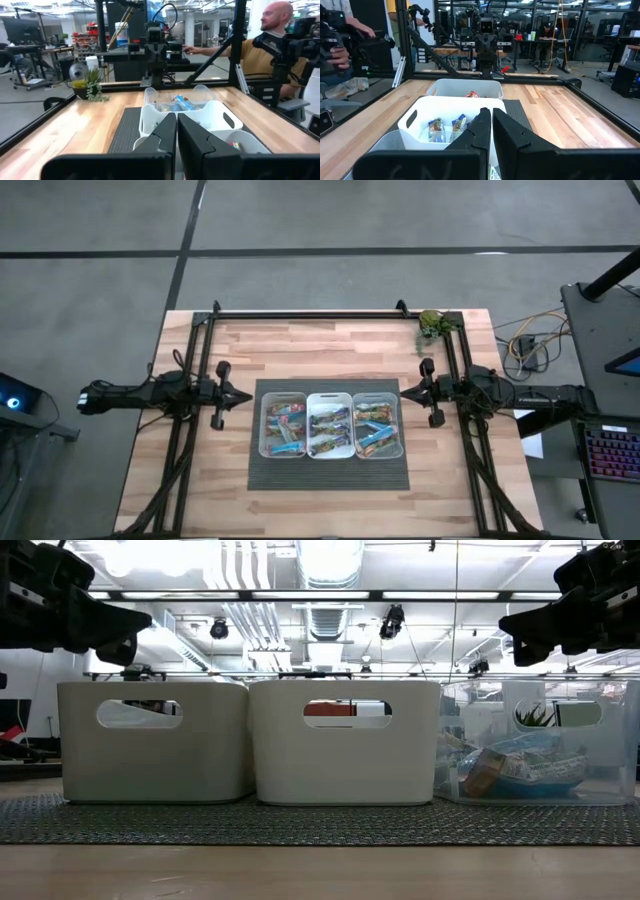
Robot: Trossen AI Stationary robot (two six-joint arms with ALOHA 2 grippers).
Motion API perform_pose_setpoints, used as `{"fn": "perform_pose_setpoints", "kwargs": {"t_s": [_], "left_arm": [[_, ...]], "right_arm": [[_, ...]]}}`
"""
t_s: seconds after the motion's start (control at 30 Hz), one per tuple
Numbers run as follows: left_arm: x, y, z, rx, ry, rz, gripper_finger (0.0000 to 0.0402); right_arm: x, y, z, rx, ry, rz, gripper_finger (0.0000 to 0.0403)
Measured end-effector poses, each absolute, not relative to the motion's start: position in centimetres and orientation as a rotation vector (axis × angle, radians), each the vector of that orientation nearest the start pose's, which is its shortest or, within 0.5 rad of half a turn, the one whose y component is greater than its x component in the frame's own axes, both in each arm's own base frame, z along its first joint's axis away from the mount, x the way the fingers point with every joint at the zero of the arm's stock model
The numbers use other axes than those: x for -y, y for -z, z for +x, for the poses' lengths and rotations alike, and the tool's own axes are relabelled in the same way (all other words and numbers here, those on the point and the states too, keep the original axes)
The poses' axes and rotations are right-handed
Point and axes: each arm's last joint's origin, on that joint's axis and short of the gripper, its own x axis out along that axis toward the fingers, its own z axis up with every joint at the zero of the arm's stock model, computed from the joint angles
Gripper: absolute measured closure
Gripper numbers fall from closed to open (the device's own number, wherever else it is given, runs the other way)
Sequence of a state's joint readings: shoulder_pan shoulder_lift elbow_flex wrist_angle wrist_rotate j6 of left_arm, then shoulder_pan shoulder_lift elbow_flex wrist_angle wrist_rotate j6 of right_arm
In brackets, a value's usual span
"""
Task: Pick and place Granola Bars by type
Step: Return to Home Position
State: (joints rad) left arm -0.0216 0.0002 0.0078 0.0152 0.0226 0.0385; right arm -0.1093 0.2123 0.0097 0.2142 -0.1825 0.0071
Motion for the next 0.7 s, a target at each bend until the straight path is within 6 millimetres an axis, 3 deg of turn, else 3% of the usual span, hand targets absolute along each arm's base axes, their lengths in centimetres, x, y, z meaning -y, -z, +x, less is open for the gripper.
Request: {"fn": "perform_pose_setpoints", "kwargs": {"t_s": [0.7], "left_arm": [[0.23,-16.39,9.94,-0.027,0.029,0.018,0.0402]], "right_arm": [[0.68,-16.97,11.01,0.011,-0.073,0.005,0.0394]]}}
